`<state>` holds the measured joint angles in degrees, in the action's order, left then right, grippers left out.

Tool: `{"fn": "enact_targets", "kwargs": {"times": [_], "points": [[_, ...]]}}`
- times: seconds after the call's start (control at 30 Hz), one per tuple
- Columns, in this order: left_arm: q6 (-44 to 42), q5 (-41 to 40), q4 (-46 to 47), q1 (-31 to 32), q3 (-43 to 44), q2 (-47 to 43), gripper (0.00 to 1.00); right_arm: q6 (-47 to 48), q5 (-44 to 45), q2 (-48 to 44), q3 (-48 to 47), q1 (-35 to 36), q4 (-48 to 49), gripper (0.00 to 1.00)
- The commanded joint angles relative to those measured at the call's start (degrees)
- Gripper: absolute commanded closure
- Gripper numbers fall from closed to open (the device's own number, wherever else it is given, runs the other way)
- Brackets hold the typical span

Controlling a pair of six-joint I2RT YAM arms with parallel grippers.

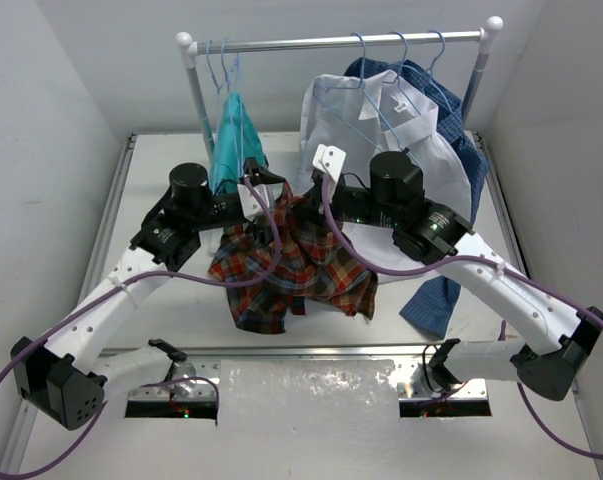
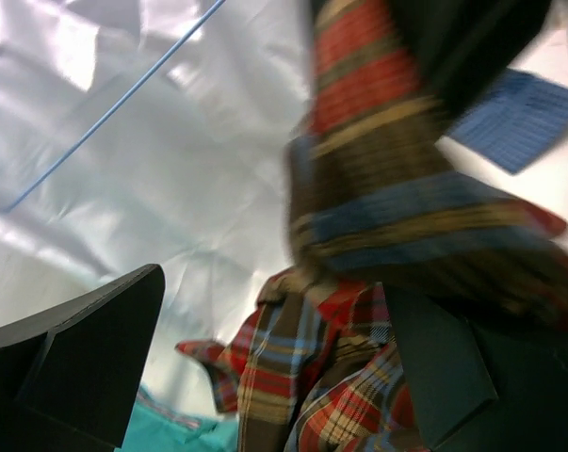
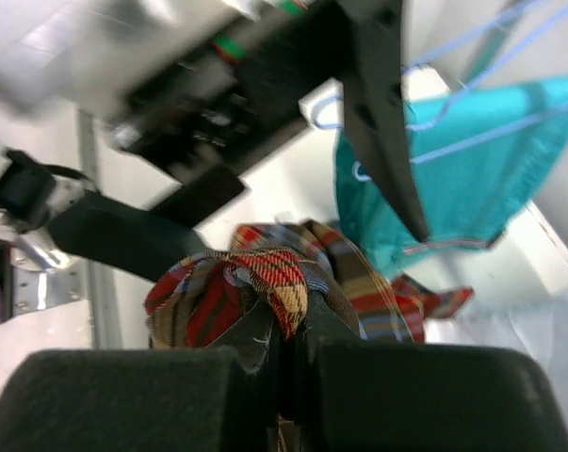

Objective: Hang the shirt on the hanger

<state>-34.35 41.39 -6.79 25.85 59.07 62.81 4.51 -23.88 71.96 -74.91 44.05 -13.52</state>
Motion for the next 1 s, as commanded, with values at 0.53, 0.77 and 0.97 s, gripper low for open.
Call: {"fn": "enact_targets", "kwargs": {"times": [0.53,0.77,0.97], "points": [[4.0,8.3,-7.3,-0.3,6.5,4.3,0.0,4.5,25.2,3.3,-5.9,-2.0,-15.0,1.0],[4.5,-4.8,-4.9,6.0,6.9,8.3,0.01,2.9,13.8,2.0,-4.0,-1.3,-11.0,1.0],[1.4,-6.2,-8.0,3.2,6.7,5.4,1.0,4.3,8.9,-2.4,-1.5,-1.2,-16.6,0.42]]}}
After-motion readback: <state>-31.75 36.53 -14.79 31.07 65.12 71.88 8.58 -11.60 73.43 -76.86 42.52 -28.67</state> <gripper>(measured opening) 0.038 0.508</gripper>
